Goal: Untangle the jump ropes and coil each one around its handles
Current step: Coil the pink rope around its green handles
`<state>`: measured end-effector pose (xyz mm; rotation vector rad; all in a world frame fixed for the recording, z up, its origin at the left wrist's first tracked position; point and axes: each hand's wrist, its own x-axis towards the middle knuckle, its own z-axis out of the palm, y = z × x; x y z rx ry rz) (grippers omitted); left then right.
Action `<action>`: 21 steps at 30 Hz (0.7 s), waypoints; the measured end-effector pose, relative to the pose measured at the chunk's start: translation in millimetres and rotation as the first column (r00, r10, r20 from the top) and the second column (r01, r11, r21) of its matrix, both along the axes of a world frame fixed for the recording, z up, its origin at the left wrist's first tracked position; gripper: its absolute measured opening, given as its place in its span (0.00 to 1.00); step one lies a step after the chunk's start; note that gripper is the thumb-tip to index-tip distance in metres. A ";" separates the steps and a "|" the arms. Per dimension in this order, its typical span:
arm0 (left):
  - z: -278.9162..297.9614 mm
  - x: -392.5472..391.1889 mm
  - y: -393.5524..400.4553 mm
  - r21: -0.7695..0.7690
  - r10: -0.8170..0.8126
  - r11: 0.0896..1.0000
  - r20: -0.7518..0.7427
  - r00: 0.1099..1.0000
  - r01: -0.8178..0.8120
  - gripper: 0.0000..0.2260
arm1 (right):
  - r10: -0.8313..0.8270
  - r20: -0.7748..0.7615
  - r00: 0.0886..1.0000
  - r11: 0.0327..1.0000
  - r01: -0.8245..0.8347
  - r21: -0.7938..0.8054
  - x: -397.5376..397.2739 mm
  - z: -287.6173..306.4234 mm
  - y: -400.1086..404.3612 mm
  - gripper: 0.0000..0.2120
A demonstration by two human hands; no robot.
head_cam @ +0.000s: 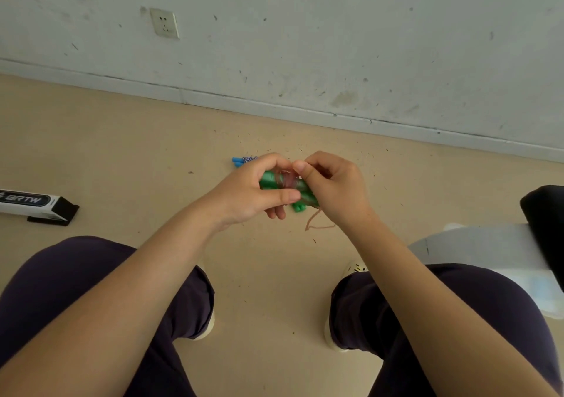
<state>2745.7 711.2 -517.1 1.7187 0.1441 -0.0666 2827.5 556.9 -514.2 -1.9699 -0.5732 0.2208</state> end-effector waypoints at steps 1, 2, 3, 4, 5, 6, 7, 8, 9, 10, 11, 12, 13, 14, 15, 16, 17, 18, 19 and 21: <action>-0.7 -0.8 0.4 0.004 -0.007 1.000 0.008 1.000 0.007 0.17 | 0.014 -0.037 0.999 1.000 -0.014 0.007 0.3 0.8 -0.7 0.11; -1.5 -1.7 1.3 0.004 -0.016 1.000 0.017 1.000 0.016 0.20 | 0.035 -0.090 0.995 0.999 -0.033 0.022 0.1 1.5 -1.4 0.11; -1.6 -2.7 2.4 0.001 -0.025 1.000 0.026 0.999 0.025 0.24 | 0.056 -0.148 0.987 0.998 -0.050 0.044 0.0 1.5 -2.3 0.11; -1.2 -3.7 3.5 -0.004 -0.033 0.999 0.034 0.999 0.033 0.27 | 0.072 -0.199 0.977 0.996 -0.059 0.069 -0.1 1.3 -3.2 0.12; -0.9 -4.6 4.0 -0.008 -0.040 0.999 0.044 0.998 0.041 0.28 | 0.081 -0.232 0.969 0.994 -0.062 0.088 0.6 0.6 -3.7 0.15; -0.3 -5.3 3.9 -0.009 -0.046 0.999 0.058 0.997 0.047 0.27 | 0.088 -0.245 0.965 0.993 -0.067 0.095 1.9 0.2 -4.2 0.17; 0.0 -5.6 3.3 -0.010 -0.043 0.999 0.070 0.997 0.044 0.24 | 0.106 -0.248 0.963 0.992 -0.085 0.095 3.4 0.0 -4.6 0.18; 0.2 -5.7 2.6 -0.022 -0.027 0.999 0.077 0.997 0.029 0.22 | 0.136 -0.261 0.956 0.989 -0.113 0.100 4.4 0.1 -4.6 0.19; 0.1 -5.3 1.6 -0.045 0.002 0.999 0.079 0.997 0.002 0.20 | 0.167 -0.294 0.941 0.984 -0.139 0.113 4.9 0.7 -4.7 0.18; -0.1 -4.8 0.7 -0.066 0.034 0.997 0.078 0.996 -0.029 0.19 | 0.192 -0.340 0.921 0.979 -0.154 0.135 4.7 1.7 -4.9 0.17; -0.3 -3.8 -0.2 -0.080 0.063 0.995 0.078 0.995 -0.057 0.18 | 0.210 -0.383 0.899 0.974 -0.159 0.161 4.6 2.2 -5.0 0.16; -0.5 -2.7 -0.9 -0.089 0.090 0.993 0.079 0.993 -0.083 0.17 | 0.226 -0.420 0.879 0.969 -0.160 0.186 4.5 2.4 -5.4 0.16; -0.3 -1.8 -1.7 -0.101 0.118 0.989 0.077 0.990 -0.110 0.16 | 0.242 -0.449 0.860 0.964 -0.163 0.208 4.5 2.7 -6.1 0.17; 0.3 -1.2 -2.0 -0.122 0.147 0.983 0.073 0.986 -0.138 0.15 | 0.260 -0.467 0.845 0.958 -0.167 0.232 4.3 3.1 -6.6 0.17; 0.9 -0.5 -2.0 -0.150 0.172 0.976 0.068 0.983 -0.160 0.14 | 0.272 -0.468 0.841 0.953 -0.170 0.250 3.9 3.4 -6.6 0.16; 1.6 -0.2 -1.7 -0.183 0.187 0.968 0.061 0.981 -0.173 0.13 | 0.271 -0.455 0.848 0.952 -0.165 0.259 2.9 3.8 -6.2 0.15; 2.5 -0.2 -1.8 -0.218 0.188 0.960 0.047 0.981 -0.174 0.13 | 0.251 -0.432 0.866 0.954 -0.147 0.261 1.7 3.9 -5.5 0.14; 3.6 -0.5 -2.3 -0.252 0.177 0.954 0.026 0.984 -0.165 0.14 | 0.222 -0.404 0.887 0.958 -0.122 0.259 0.7 4.1 -4.8 0.14; 4.4 -0.7 -3.1 -0.284 0.158 0.947 0.000 0.988 -0.151 0.15 | 0.196 -0.380 0.904 0.961 -0.099 0.258 -0.2 4.2 -4.1 0.13; 6.2 -2.1 -3.4 -0.334 0.097 0.936 -0.065 0.993 -0.113 0.19 | 0.168 -0.355 0.920 0.964 -0.079 0.253 -0.6 5.9 -4.0 0.14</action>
